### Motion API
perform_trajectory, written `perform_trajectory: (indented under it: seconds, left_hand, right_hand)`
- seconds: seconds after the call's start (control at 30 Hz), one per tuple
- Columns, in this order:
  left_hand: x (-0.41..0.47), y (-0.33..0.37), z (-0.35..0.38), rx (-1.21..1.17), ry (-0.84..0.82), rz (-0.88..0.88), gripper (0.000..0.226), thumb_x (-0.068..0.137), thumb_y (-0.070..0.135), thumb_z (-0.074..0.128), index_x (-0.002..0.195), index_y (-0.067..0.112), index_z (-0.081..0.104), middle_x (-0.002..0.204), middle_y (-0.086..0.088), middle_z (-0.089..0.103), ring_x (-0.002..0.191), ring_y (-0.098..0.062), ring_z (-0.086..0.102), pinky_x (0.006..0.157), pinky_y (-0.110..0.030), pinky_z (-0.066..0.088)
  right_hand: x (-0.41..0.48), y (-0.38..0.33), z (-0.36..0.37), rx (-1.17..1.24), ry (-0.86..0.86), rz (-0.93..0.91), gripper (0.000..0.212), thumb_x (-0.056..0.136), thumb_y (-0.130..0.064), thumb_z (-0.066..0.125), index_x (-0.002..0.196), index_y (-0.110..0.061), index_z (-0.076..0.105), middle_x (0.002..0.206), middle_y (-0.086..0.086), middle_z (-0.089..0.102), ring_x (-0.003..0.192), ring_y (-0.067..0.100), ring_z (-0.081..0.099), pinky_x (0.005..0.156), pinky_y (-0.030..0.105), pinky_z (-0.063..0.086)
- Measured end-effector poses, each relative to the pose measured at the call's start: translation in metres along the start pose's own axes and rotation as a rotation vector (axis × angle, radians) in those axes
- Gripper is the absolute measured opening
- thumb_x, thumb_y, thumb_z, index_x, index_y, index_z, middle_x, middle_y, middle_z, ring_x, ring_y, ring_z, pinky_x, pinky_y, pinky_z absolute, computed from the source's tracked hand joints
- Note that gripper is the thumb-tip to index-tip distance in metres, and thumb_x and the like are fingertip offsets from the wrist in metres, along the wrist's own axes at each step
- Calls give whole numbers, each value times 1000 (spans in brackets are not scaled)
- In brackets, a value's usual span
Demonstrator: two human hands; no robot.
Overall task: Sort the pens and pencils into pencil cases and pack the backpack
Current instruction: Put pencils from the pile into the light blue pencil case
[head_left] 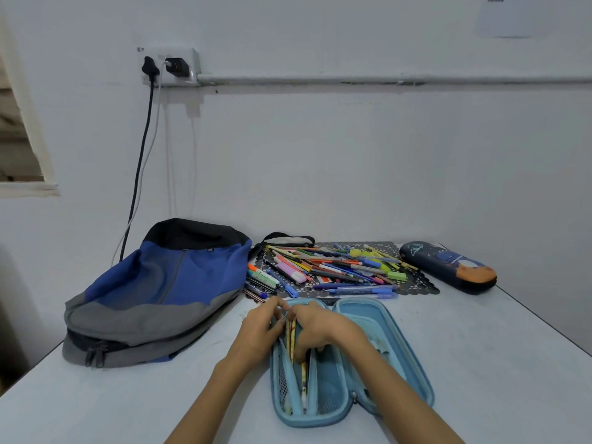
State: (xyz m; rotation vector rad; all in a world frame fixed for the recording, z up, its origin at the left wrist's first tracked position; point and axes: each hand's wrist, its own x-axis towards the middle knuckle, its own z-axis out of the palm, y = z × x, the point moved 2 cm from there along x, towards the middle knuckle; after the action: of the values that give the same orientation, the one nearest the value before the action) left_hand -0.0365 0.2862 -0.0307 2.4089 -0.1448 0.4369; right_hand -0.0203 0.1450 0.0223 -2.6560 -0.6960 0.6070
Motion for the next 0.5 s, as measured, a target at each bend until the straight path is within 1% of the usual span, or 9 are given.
perform_trajectory:
  seconds: [0.03,0.1,0.17,0.23,0.3,0.37,0.43,0.5]
  left_hand:
    - [1,0,0,2,-6,-2,36,92,9,58,92,43,46,87,4,62,78,-14,57,63,-20,41]
    - [2,-1,1,1,-22,-1,29,92,8,57,96,36,50,87,4,61,79,-15,58,65,-22,42]
    - [3,-1,1,6,-41,12,24,93,10,58,99,33,53,89,9,60,80,-9,56,65,-16,40]
    - [3,-4,1,11,-80,29,21,93,15,59,101,34,56,94,13,61,82,-2,54,67,-10,38]
    - [3,-8,-1,-6,-140,27,21,92,19,63,107,33,59,103,12,62,87,0,53,70,-7,36]
    - [4,-10,-5,-39,-214,-1,30,89,23,68,116,31,60,112,13,59,97,2,52,76,-4,36]
    - [4,-9,-9,-41,-286,-26,39,85,28,73,122,29,60,114,15,54,103,3,50,80,-2,35]
    - [5,-4,-9,-10,-311,-38,45,80,37,76,122,31,60,114,13,53,105,-1,50,81,-5,36]
  right_hand:
    - [0,2,-4,70,6,-5,77,75,-12,79,140,-21,39,124,11,44,95,30,64,77,38,58]
    - [2,9,-8,190,55,3,67,76,-10,79,133,-18,45,117,11,52,83,26,65,72,36,59]
    - [3,15,-10,220,113,4,56,78,-7,77,126,-16,50,109,11,57,74,22,63,61,30,57]
    - [3,21,-7,287,132,-10,46,80,-4,72,120,-13,52,88,9,61,60,17,59,48,25,51]
    - [4,25,-5,424,131,-27,39,81,0,67,116,-11,53,73,8,61,49,15,56,42,23,46]
    - [5,29,-4,554,143,-51,34,81,1,65,112,-10,54,68,8,61,44,13,52,38,22,42]
    - [5,33,-3,650,146,-72,32,81,1,65,110,-9,55,68,8,61,42,13,51,37,21,39]
    - [5,37,-1,720,140,-74,31,80,1,66,108,-9,56,67,8,61,44,13,50,37,20,37]
